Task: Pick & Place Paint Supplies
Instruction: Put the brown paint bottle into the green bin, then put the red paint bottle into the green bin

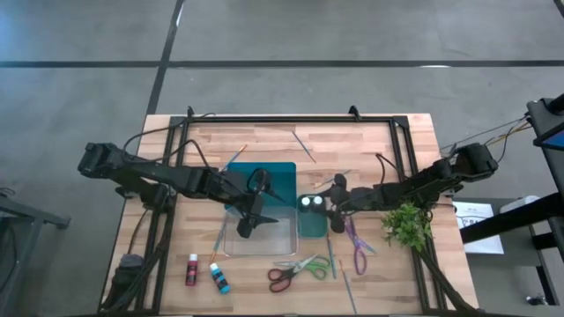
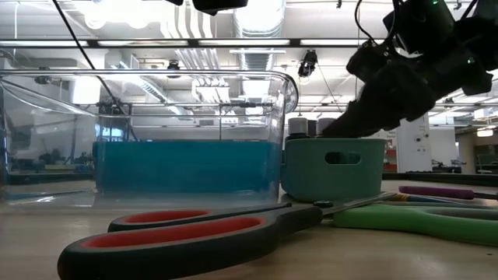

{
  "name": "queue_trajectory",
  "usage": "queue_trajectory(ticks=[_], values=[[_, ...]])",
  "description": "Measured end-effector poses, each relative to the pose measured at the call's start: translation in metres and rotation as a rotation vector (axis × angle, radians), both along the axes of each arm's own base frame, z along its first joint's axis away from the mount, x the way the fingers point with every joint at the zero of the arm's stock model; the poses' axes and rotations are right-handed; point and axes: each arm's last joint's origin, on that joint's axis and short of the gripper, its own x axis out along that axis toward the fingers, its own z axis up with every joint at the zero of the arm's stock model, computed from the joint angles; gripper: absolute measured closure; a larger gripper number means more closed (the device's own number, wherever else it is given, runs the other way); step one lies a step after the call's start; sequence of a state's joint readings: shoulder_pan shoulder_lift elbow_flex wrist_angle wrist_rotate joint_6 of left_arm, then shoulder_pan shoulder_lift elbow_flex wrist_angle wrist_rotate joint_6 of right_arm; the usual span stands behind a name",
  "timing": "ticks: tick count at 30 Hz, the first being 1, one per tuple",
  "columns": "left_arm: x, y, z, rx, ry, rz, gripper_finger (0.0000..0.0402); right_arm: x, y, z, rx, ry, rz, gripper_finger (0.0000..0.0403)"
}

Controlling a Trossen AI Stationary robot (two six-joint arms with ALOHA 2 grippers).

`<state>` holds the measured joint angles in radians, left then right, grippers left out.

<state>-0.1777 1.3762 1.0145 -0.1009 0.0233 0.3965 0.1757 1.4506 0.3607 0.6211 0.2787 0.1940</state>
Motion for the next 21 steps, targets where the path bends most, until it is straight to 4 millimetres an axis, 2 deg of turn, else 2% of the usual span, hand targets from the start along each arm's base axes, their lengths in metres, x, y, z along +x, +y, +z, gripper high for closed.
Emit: queue_trajectory(ticks=[6,16,21], values=[[0.0,0.0,0.0,0.0,0.0,0.0,0.0113,0.002,0.001,0.006,0.007,-0.058,0.019,0.0099],[0.0,0.0,0.0,0.0,0.0,0.0,0.0113,-0.003,0.0,0.02,0.019,-0.125,0.022,0.0095],[0.0,0.0,0.0,-0.003,0.002,0.002,0.0113,-0.01,0.0,0.037,0.035,-0.209,0.029,0.0094]])
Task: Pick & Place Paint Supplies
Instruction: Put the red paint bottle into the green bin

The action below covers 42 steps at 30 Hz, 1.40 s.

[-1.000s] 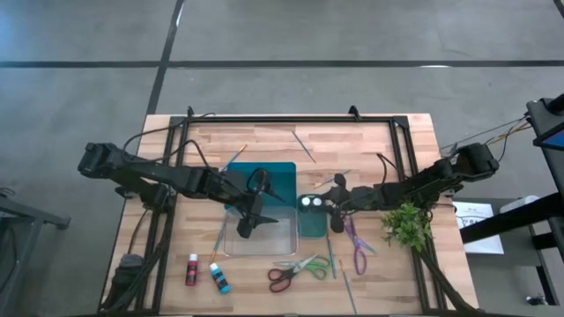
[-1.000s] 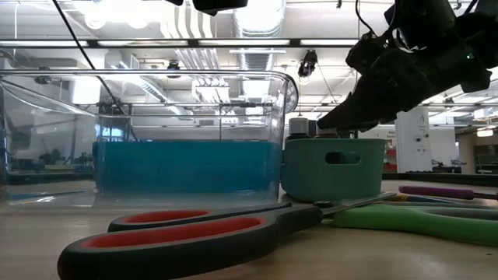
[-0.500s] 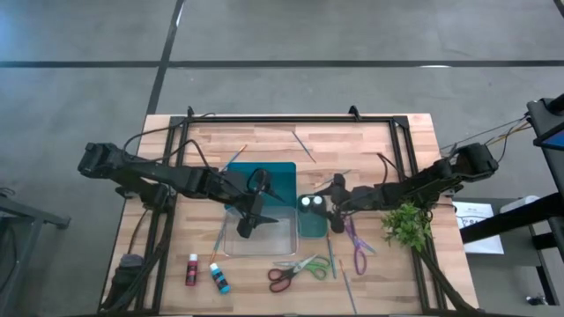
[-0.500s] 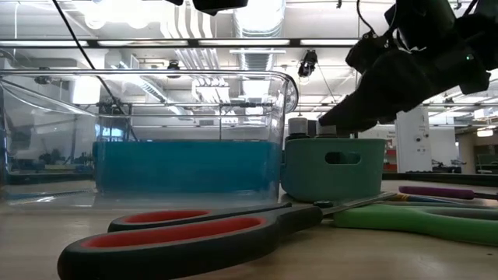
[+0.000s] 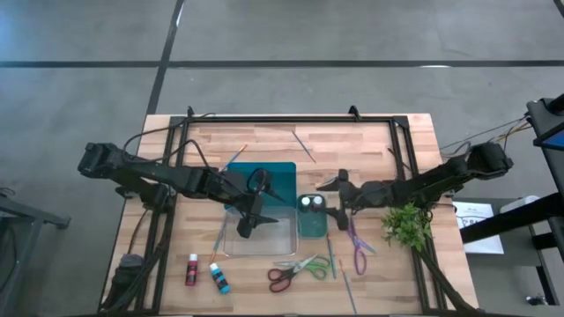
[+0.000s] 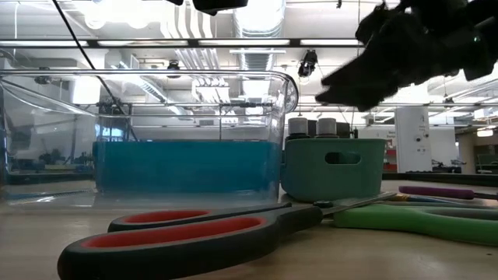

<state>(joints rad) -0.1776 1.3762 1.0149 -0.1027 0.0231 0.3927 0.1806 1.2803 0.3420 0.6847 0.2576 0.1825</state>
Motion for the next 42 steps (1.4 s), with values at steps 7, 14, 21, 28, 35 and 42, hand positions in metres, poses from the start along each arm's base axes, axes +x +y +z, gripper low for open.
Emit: queue_trajectory(ticks=[7,14,21,28,35,42], values=[[-0.005,0.0,-0.007,-0.072,0.107,0.038,0.0113,-0.014,0.007,0.026,0.02,-0.127,0.047,0.0094],[-0.025,-0.016,-0.004,-0.247,0.333,0.069,0.0113,-0.024,0.012,0.037,0.027,-0.162,0.077,0.0094],[-0.057,-0.054,0.036,-0.361,0.436,0.014,0.0113,-0.027,0.014,0.041,0.026,-0.176,0.088,0.0094],[-0.091,-0.087,0.045,-0.575,0.594,0.226,0.0113,-0.028,0.019,0.044,0.028,-0.204,0.119,0.0094],[-0.114,-0.098,0.004,-0.726,0.912,0.689,0.0113,-0.032,0.023,0.053,0.026,-0.275,0.149,0.0094],[-0.136,-0.104,-0.033,-0.85,1.117,1.068,0.0113,-0.037,0.027,0.059,0.027,-0.313,0.172,0.0094]])
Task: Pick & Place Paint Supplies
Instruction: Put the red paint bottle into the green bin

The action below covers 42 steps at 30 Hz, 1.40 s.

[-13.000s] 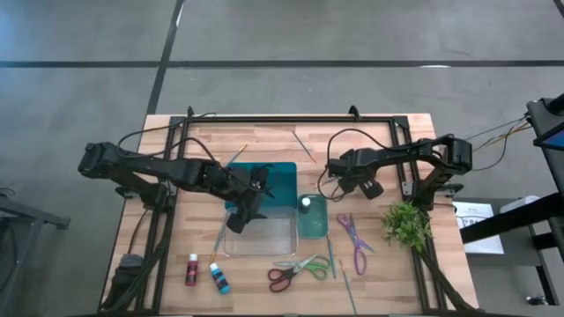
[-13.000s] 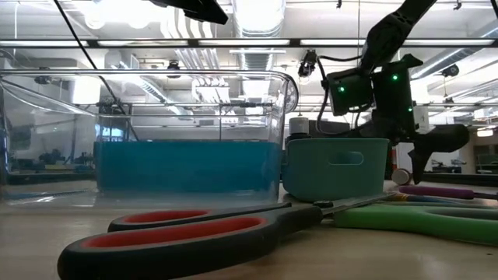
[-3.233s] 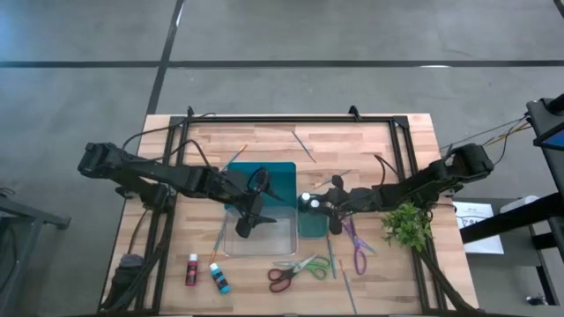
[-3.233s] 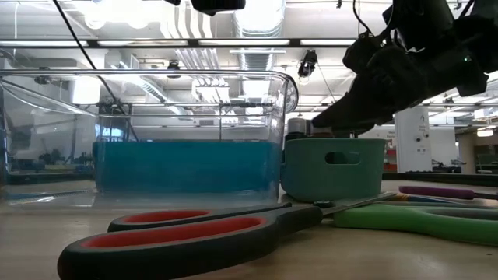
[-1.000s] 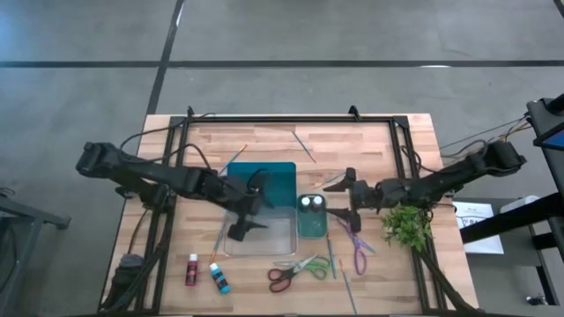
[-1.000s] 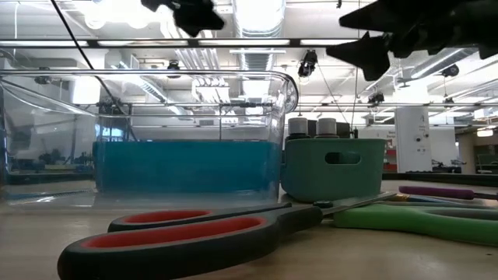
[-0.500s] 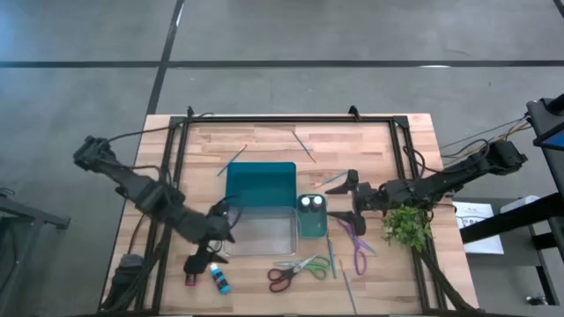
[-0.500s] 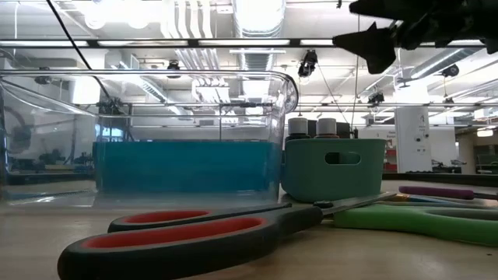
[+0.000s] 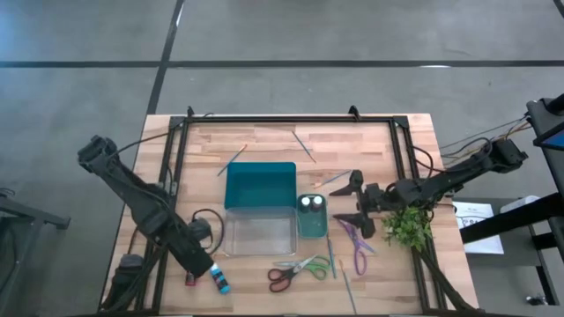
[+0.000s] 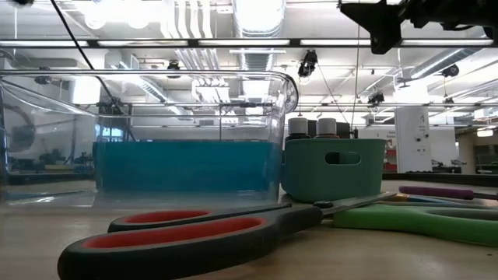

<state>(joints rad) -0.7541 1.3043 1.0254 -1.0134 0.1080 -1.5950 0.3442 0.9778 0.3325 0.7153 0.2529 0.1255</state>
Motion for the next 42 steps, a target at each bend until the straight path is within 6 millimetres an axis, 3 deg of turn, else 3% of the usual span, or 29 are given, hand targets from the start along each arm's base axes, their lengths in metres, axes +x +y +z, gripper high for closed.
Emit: queue_trajectory(ticks=[12,22,30,34,42], values=[[-0.021,0.01,-0.055,-0.066,0.395,0.342,0.0113,-0.002,0.0,0.003,-0.016,-0.017,0.005,0.0094],[-0.015,0.031,-0.095,-0.139,0.365,0.389,0.0113,-0.003,0.002,0.003,-0.021,-0.019,0.037,0.0094],[-0.018,0.036,-0.109,-0.18,0.373,0.372,0.0116,-0.004,0.005,0.002,-0.024,-0.015,0.053,0.0094],[-0.018,0.036,-0.112,-0.2,0.356,0.37,0.0138,-0.004,0.005,0.002,-0.025,-0.015,0.053,0.0094],[-0.019,0.038,-0.114,-0.174,0.347,0.396,0.0232,-0.003,0.005,0.002,-0.026,-0.015,0.052,0.0094]])
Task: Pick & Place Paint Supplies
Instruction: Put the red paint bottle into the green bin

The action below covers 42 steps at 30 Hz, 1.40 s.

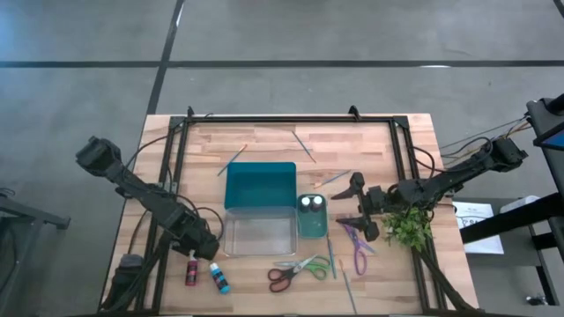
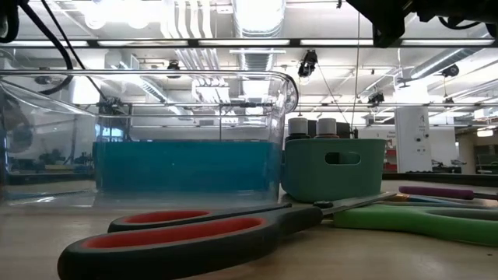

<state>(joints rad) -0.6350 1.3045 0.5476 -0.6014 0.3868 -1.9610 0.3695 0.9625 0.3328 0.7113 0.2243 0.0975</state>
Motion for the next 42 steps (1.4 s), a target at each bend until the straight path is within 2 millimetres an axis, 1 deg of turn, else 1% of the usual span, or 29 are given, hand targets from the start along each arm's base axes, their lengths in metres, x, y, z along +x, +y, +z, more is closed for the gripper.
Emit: queue_trajectory(ticks=[4,7,13,20,32,42], values=[[0.0,0.0,0.0,0.016,-0.012,0.005,0.0265,0.0,0.0,0.0,-0.001,0.0,-0.001,0.0094],[-0.001,0.001,-0.004,0.01,-0.013,0.006,0.0274,0.0,0.0,0.0,-0.002,0.003,0.0,0.0094],[-0.001,0.001,-0.011,-0.053,-0.051,0.0,0.0276,0.0,0.0,0.0,-0.002,0.004,0.0,0.0094],[-0.001,0.001,-0.011,-0.055,-0.054,-0.006,0.0277,0.0,0.0,0.0,-0.002,0.004,-0.001,0.0094],[-0.002,0.001,-0.011,-0.062,-0.057,-0.03,0.0277,0.0,0.0,0.0,-0.002,0.004,-0.001,0.0094],[-0.008,0.005,-0.004,-0.053,-0.074,-0.035,0.0278,0.0,0.0,0.0,-0.002,0.003,-0.002,0.0094]])
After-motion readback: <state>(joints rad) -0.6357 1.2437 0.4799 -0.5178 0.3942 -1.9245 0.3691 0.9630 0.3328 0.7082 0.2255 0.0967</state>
